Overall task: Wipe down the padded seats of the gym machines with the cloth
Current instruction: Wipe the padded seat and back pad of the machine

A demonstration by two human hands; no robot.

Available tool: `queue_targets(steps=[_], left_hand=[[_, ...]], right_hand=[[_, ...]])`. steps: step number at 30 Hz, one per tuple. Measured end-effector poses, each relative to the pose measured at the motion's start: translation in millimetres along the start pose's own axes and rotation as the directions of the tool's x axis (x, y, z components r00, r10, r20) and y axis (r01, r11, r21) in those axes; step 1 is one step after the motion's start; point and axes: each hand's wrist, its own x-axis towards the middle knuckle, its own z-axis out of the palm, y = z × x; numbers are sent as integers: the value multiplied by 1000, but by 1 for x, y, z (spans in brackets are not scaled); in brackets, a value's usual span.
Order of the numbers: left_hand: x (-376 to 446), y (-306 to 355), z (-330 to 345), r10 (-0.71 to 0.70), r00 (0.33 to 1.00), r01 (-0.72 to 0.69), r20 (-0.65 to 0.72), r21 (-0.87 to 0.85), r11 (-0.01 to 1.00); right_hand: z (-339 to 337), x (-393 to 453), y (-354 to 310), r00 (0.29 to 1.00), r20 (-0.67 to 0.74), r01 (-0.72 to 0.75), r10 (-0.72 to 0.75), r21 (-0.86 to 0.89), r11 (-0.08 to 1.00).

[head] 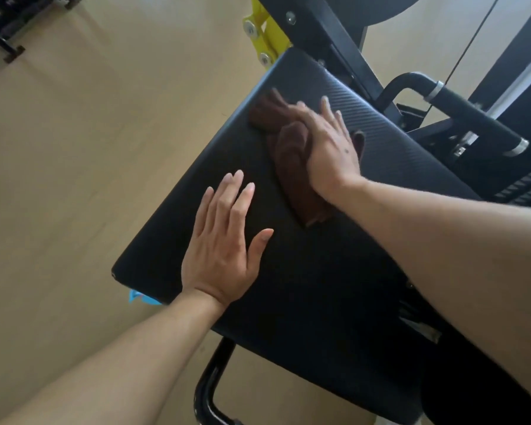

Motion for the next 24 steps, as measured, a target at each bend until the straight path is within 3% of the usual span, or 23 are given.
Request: queue_targets(steps=[2, 3, 4, 6, 8, 10, 14, 16, 19, 22, 24], left_hand=[[-1, 0, 1, -9, 1000, 10, -25, 51, 999], [-1, 0, 0, -13, 999, 16, -36, 62, 998], [-1, 0, 0, -17, 999, 20, -44, 65, 998], [-2, 1, 0, -23, 999, 26, -49, 59, 998], [-2, 2, 0, -27, 998, 30, -50, 67, 997], [-1, 1, 0, -29, 999, 31, -35, 84, 996], [1, 2, -1, -42, 998, 36, 38, 132, 991], [4, 4, -1, -50, 991, 24, 122, 202, 979], [11, 6, 0, -70, 962, -21, 265, 325, 945], [11, 7, 0, -79, 943, -48, 323, 368, 929], [10, 7, 0, -75, 940, -55, 332, 366, 929]], right_hand=[[5, 10, -13, 983, -61, -171, 173, 35, 985], [12, 6, -22, 980, -67, -184, 186, 37, 982], [19, -2, -31, 991, -50, -123, 123, 16, 992], [31, -23, -42, 986, 68, 155, -152, -27, 988], [35, -23, -43, 897, 221, 393, -383, 0, 920], [32, -2, -43, 829, 286, 484, -481, 65, 872], [29, 31, -44, 780, 350, 540, -518, 42, 841], [28, 41, -43, 799, 342, 518, -494, 24, 855], [24, 58, -43, 884, 253, 403, -394, 16, 915], [10, 81, -27, 978, 82, 197, -194, -24, 980], [-5, 94, -4, 998, 8, 62, -62, -37, 997]])
